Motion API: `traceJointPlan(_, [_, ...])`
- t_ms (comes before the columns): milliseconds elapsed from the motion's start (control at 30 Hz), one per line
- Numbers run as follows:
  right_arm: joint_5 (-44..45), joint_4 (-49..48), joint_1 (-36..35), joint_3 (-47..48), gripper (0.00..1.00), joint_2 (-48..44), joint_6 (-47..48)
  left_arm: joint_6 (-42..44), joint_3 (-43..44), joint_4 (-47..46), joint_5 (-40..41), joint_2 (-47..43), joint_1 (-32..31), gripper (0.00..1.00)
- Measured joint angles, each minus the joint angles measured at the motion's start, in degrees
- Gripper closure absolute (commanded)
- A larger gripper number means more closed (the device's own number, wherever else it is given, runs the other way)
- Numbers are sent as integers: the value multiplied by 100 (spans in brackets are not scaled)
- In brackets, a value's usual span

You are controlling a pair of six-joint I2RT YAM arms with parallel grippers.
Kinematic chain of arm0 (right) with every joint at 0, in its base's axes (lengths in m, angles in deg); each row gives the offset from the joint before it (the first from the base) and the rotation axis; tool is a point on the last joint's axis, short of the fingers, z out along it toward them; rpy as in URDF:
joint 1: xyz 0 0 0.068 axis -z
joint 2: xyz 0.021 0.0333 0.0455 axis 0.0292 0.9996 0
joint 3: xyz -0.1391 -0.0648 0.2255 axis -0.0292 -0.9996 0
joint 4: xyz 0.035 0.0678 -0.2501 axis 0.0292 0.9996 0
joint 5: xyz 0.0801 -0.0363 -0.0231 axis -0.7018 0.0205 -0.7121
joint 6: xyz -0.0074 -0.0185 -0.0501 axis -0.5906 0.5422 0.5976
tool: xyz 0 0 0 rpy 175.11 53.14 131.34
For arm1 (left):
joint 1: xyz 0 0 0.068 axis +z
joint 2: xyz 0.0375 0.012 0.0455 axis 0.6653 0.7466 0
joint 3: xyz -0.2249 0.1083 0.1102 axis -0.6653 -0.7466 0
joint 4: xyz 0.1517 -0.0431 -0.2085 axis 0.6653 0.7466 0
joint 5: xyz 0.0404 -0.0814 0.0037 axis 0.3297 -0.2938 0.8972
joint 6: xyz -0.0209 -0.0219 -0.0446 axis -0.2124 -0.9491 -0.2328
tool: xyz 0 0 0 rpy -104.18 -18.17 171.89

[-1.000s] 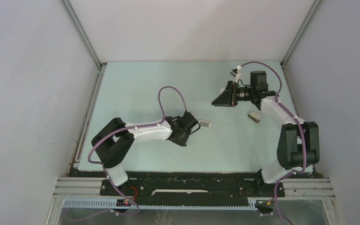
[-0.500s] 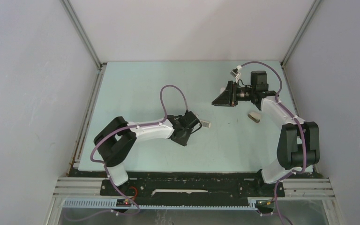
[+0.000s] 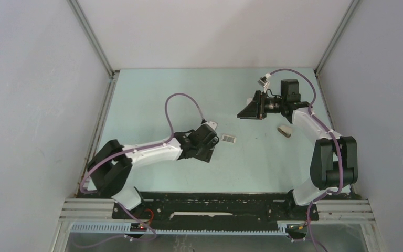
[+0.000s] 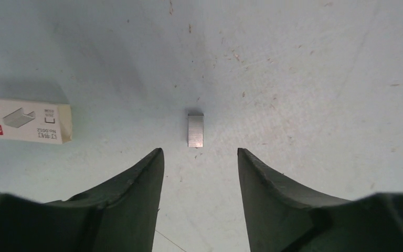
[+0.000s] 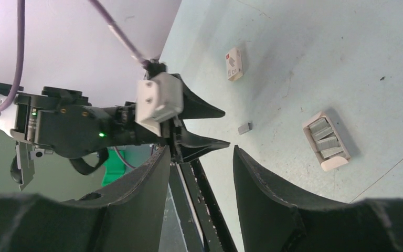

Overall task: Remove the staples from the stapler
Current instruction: Place the staple at the center of the board, then pick up the staple from the center of the board.

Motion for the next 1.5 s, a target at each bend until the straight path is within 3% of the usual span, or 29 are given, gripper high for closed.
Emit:
traceJointPlan(133, [-37,7,0,0,44,0,50,-129,-424,-424,116,-638,0,29])
traceJointPlan(367, [-214,26,0,0,44,0,258,-326,-1384,-1307,374,-1718,0,0])
traceJointPlan(567, [-407,74,0,0,43,0,542,-505,-2208,-2194,363,-2579,111,0])
traceJointPlan(833, [-671,245,15,0,44,0,920,-879,-2990,-3217,-122,-2970,463,3])
traceJointPlan(1500, [-772,365,46,0,44,0,1169,-944,-2811,-3276,-684,-1921,507,6])
